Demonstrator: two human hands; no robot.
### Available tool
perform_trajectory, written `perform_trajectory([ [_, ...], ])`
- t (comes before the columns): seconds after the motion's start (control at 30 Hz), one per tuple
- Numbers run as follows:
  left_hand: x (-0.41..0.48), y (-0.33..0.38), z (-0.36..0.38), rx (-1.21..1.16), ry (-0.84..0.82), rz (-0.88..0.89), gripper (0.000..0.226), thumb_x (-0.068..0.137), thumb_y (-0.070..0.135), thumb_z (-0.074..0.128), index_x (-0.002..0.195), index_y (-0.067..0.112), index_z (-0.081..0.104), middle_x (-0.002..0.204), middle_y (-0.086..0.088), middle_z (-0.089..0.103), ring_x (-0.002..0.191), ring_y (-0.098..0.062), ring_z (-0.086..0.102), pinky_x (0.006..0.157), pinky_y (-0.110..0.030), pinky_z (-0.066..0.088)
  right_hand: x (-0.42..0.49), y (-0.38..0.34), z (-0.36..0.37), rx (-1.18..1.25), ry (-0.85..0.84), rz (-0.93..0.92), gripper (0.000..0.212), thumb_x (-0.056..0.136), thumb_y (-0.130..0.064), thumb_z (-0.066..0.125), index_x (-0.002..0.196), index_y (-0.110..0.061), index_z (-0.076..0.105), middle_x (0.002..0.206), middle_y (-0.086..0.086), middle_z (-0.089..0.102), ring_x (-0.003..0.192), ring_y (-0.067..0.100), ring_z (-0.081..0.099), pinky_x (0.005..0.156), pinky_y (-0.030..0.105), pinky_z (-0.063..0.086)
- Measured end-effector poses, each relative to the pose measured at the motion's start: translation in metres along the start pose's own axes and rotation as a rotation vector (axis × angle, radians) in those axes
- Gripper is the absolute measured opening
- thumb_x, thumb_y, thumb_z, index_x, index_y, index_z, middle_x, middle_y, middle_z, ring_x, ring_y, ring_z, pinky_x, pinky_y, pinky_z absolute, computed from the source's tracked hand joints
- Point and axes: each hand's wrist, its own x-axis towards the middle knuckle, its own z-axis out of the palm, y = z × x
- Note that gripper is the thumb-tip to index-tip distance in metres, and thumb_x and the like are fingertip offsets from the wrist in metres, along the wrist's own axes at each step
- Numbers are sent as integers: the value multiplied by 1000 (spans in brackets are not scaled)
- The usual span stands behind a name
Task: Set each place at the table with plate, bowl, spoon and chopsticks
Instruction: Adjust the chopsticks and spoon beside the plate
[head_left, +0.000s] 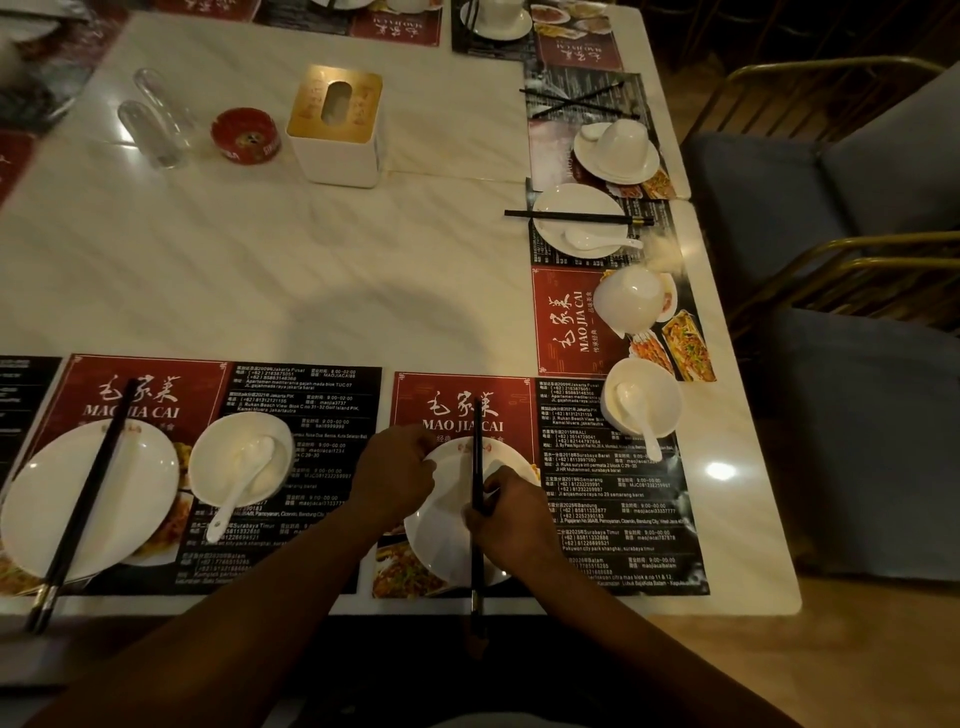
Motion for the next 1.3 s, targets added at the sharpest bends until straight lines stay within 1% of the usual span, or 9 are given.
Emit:
perform_trajectory([
  [0.2,0,-1,1,12,2,1,25,83,13,74,108,15,70,100,-2,70,90,-17,65,79,-34,57,0,1,0,8,-5,-24,29,80,-28,76,104,-21,62,94,-3,71,90,13,66,77,28,56],
  [0.33,0,0,1,14,-2,0,26,84,12,73,110,15,70,101,-3,70,92,-18,66,82,-36,58,-1,1,-1,2,-9,-24,30,81,-26,77,106,-20,61,95,-3,70,91,13,65,73,23,51],
  [0.67,-4,-2,-4,16,-26,-18,26,84,9,72,109,18,71,101,0,70,93,-17,66,83,-37,58,0,0,1,-9,-23,3,33,80,-26,76,109,-21,61,99,-3,70,94,14,66,80,30,57],
  [0.83,-6,-1,-5,11,-17,-4,25,83,7,72,106,18,72,97,1,70,90,-16,66,82,-35,58,1,0,1,-9,-31,14,33,80,-25,76,110,-22,61,101,-4,70,96,14,66,80,29,57],
  [0.97,-4,0,-5,-12,0,-15,22,84,9,72,104,18,72,98,1,70,89,-15,66,81,-36,58,-1,0,-3,-6,-24,8,35,80,-33,75,110,-22,60,97,-3,69,92,14,66,80,31,57],
  [1.1,2,9,-4,-44,39,20,15,88,9,67,101,16,71,98,0,69,88,-15,65,80,-34,58,0,-1,-34,103,8,-5,23,85,-34,73,102,-23,62,82,-8,68,73,4,65,67,20,52],
  [1.17,7,20,-2,-36,52,39,13,90,11,64,101,17,70,98,2,66,89,-15,63,81,-33,56,3,-1,-64,136,57,-30,14,87,-28,74,97,-24,65,85,-12,67,76,0,62,71,20,51],
  [1.23,12,34,1,-31,63,65,12,92,11,62,99,18,69,95,4,63,88,-13,62,77,-25,51,8,2,-100,148,147,-58,6,89,-21,71,93,-23,67,84,-15,65,78,-3,59,73,17,46],
  [1.3,17,49,4,-54,52,89,13,93,9,62,99,17,71,93,3,64,87,-14,62,75,-21,46,13,10,-136,150,249,-37,6,91,-18,67,92,-23,69,83,-17,63,78,-1,57,74,15,42],
])
